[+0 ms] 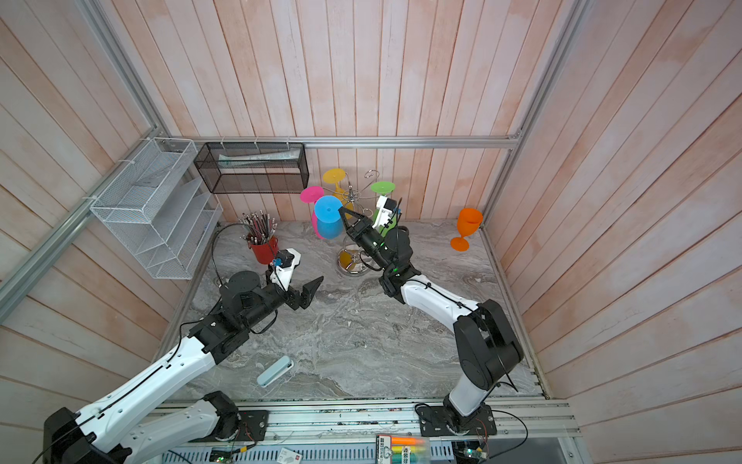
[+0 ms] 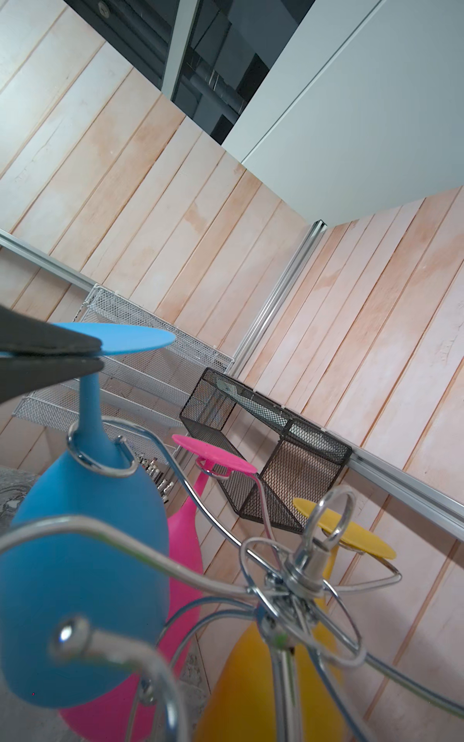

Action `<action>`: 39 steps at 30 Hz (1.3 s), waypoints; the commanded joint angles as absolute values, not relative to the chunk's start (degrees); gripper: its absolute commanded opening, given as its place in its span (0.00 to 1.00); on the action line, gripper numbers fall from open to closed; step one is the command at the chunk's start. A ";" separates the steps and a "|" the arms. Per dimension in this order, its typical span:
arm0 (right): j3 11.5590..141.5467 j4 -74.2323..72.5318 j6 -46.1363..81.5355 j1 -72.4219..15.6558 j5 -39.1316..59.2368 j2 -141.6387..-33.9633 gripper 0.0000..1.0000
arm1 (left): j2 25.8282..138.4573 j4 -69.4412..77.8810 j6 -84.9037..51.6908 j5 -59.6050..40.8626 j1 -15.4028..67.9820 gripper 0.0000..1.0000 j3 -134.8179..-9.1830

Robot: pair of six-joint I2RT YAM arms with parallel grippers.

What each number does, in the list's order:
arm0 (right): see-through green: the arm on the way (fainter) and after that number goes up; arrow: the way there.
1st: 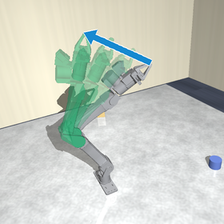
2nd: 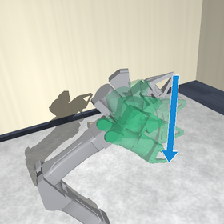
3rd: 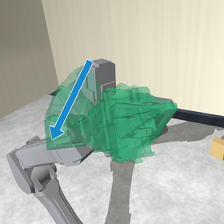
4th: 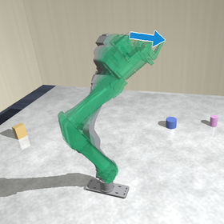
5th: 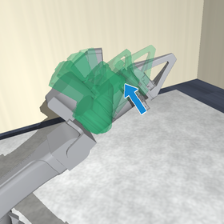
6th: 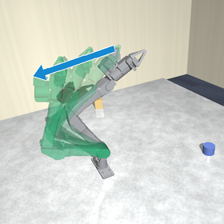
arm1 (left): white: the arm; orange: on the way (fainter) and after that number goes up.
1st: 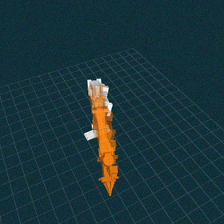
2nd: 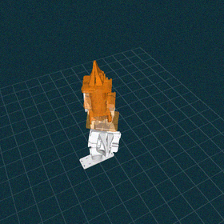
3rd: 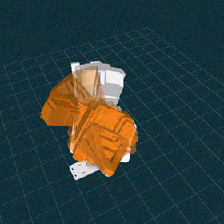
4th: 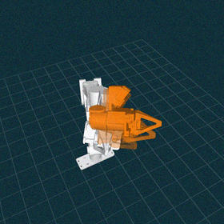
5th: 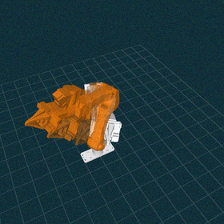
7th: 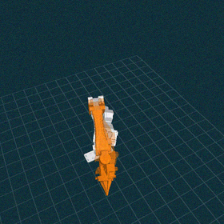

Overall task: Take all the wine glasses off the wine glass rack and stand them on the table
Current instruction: 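Close the right gripper on the blue glass foot, then pull the blue glass off the rack hook with the right gripper, away from the rack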

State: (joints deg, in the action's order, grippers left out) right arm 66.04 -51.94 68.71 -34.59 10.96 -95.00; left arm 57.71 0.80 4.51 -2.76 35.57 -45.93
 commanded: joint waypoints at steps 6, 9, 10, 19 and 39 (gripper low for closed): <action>66.08 -49.56 66.86 -34.85 9.67 -93.61 0.00 | 56.91 0.09 4.31 -2.90 35.34 0.87 -46.16; 67.67 -48.18 66.54 -34.89 10.57 -94.41 0.00 | 56.67 0.01 4.26 -3.05 35.34 0.87 -46.14; 68.12 -47.82 66.53 -34.87 10.78 -94.70 0.00 | 56.64 0.00 4.22 -3.08 35.30 0.87 -46.21; 72.87 -45.82 66.12 -35.04 12.24 -98.66 0.00 | 56.74 0.00 4.15 -3.25 35.35 0.87 -46.23; 79.32 -43.88 64.34 -32.34 10.53 -103.02 0.00 | 57.36 0.00 4.17 -3.21 35.36 0.87 -46.23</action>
State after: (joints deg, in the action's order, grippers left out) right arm 77.12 -42.83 65.54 -33.69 11.86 -101.95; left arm 57.58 0.36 4.49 -2.76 35.57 -45.93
